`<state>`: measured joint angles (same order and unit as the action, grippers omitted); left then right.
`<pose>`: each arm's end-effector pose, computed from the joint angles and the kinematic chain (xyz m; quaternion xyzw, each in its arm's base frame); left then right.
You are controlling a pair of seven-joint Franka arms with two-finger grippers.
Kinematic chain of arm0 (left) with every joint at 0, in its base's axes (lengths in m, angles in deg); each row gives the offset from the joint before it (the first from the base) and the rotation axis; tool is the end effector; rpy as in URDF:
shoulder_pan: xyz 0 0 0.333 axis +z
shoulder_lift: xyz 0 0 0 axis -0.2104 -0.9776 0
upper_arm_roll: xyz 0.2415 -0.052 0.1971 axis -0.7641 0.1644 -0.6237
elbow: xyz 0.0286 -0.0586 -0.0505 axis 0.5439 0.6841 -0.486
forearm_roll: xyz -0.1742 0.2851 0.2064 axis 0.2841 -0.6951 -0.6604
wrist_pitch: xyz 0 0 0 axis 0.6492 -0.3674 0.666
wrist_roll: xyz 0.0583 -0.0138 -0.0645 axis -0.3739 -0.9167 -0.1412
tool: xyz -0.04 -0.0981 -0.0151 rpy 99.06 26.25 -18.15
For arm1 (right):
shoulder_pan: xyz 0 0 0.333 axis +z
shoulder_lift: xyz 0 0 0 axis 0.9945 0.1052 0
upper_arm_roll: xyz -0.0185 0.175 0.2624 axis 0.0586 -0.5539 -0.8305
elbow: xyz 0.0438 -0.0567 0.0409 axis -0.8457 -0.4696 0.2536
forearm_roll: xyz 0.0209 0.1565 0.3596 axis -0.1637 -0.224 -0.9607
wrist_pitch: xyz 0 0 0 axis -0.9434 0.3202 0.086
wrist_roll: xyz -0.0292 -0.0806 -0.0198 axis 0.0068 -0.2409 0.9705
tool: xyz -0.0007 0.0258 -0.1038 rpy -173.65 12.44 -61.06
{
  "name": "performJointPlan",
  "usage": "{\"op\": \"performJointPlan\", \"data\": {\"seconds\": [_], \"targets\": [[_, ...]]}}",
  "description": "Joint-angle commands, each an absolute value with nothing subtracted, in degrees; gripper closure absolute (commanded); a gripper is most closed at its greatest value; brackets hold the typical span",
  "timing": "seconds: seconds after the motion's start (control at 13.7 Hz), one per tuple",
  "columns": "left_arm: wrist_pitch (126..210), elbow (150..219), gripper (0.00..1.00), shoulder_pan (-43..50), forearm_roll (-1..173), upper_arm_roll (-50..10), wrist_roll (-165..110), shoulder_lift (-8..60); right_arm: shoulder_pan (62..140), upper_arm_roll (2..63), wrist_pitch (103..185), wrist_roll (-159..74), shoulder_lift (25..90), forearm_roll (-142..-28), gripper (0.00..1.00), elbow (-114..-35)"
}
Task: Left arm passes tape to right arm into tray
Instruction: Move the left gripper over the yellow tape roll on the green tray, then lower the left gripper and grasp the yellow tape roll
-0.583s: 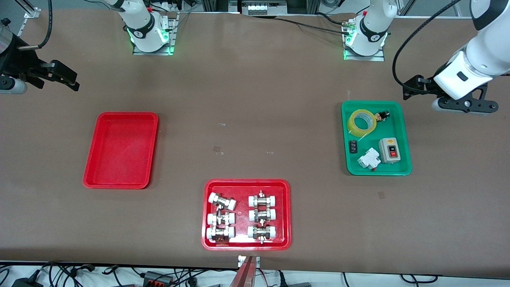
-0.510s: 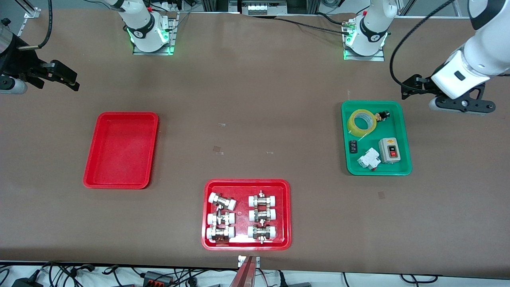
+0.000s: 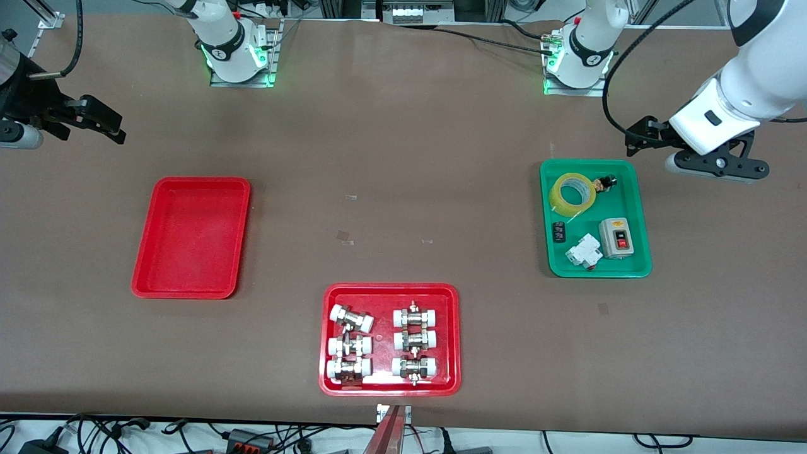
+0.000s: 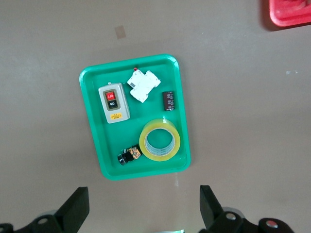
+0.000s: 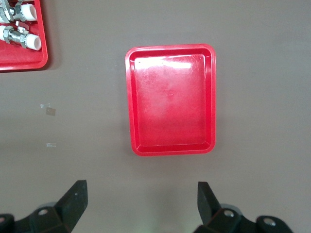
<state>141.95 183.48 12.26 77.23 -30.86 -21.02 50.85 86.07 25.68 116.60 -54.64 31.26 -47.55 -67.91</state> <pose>0.5450 -0.0713 0.5536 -0.9953 0.0664 0.0703 0.0034 0.5359 0.0323 0.6294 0.9994 -0.0313 -0.0108 0.0055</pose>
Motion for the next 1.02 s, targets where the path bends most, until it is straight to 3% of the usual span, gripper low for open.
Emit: {"op": "performJointPlan", "data": {"seconds": [0.0, 0.15, 0.36, 0.51, 0.66, 0.87, 0.95], "targets": [[138.58, 179.17, 0.0, 12.93, 77.97, -30.97, -19.61, 42.98, 85.54, 25.41, 115.78, -53.71, 31.48, -47.63, 0.0, -67.33], [134.89, 179.51, 0.0, 13.63, 77.8, -31.06, -19.52, 37.56, 85.54, 25.41, 115.78, -53.71, 31.48, -47.63, 0.0, -67.33], [136.01, 179.51, 0.0, 16.79, 78.06, -30.98, -19.52, 24.98, 85.54, 25.41, 115.69, -53.71, 31.48, -47.63, 0.0, -67.42], [137.5, 182.91, 0.0, 16.54, 77.1, -30.89, -20.22, 24.34, 85.54, 25.41, 115.69, -53.71, 31.48, -47.63, 0.0, -67.34], [148.27, 192.29, 0.0, 18.29, 77.09, -30.36, -19.78, 26.7, 85.54, 25.41, 115.69, -53.71, 31.48, -47.63, 0.0, -67.42], [166.29, 209.78, 0.0, 18.47, 77.09, -30.27, -20.31, 35.39, 85.54, 25.41, 115.69, -53.71, 31.48, -47.63, 0.0, -67.42], [168.86, 211.83, 0.0, 18.21, 77.09, -30.18, -20.31, 36.02, 85.54, 25.41, 115.69, -53.71, 31.48, -47.63, 0.0, -67.42]]}}
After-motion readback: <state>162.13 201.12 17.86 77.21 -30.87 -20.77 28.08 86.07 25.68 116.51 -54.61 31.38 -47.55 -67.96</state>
